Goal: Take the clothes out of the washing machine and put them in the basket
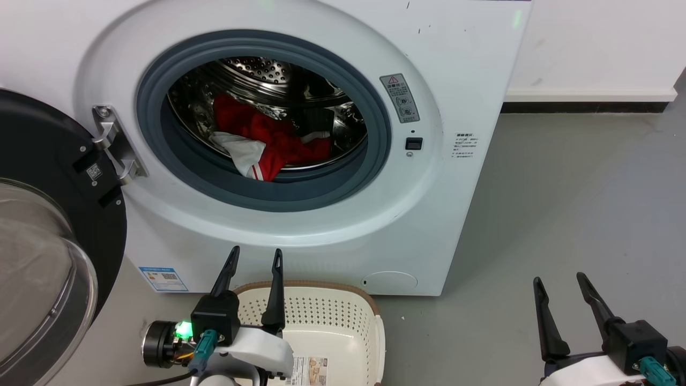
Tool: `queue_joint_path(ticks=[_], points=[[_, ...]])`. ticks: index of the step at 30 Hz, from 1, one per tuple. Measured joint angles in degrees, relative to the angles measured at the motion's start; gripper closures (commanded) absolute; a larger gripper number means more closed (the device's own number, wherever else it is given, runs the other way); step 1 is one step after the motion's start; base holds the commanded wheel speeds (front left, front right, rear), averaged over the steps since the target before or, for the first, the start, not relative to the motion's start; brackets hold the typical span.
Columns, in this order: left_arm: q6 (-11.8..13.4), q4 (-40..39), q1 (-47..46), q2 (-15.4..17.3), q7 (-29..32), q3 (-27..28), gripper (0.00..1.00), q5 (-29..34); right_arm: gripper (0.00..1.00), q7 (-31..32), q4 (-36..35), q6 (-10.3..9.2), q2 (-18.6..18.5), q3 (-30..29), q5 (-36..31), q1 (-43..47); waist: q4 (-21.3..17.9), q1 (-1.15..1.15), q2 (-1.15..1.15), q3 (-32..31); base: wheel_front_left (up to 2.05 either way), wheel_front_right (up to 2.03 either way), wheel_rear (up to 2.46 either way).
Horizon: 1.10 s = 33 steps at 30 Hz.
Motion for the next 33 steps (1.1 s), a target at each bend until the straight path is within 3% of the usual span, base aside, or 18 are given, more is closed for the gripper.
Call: queue_joint_path(ticks=[11,18,33], points=[[1.74,3.38,-5.45,0.0,-0.01,1.21,0.0,0.53,0.0,0.2,-1.91,0.0,0.0,0.91,0.51,-1.82,-0.97,0.0,0.0,4.72,0.0,0.0,0.0],[2.19,10.26,-15.76,1.07,0.0,3.89,0.0,1.89,0.0,-0.38,-3.2,0.0,-0.01,2.41,1.65,-6.31,-3.22,0.01,0.0,12.9,0.0,0.0,0.0],[1.07,27.3,-37.04,9.68,-0.01,6.26,0.0,3.97,0.0,-3.07,0.36,0.0,-0.02,6.67,5.16,-14.09,-10.43,0.01,0.0,26.78,0.0,0.0,0.0]])
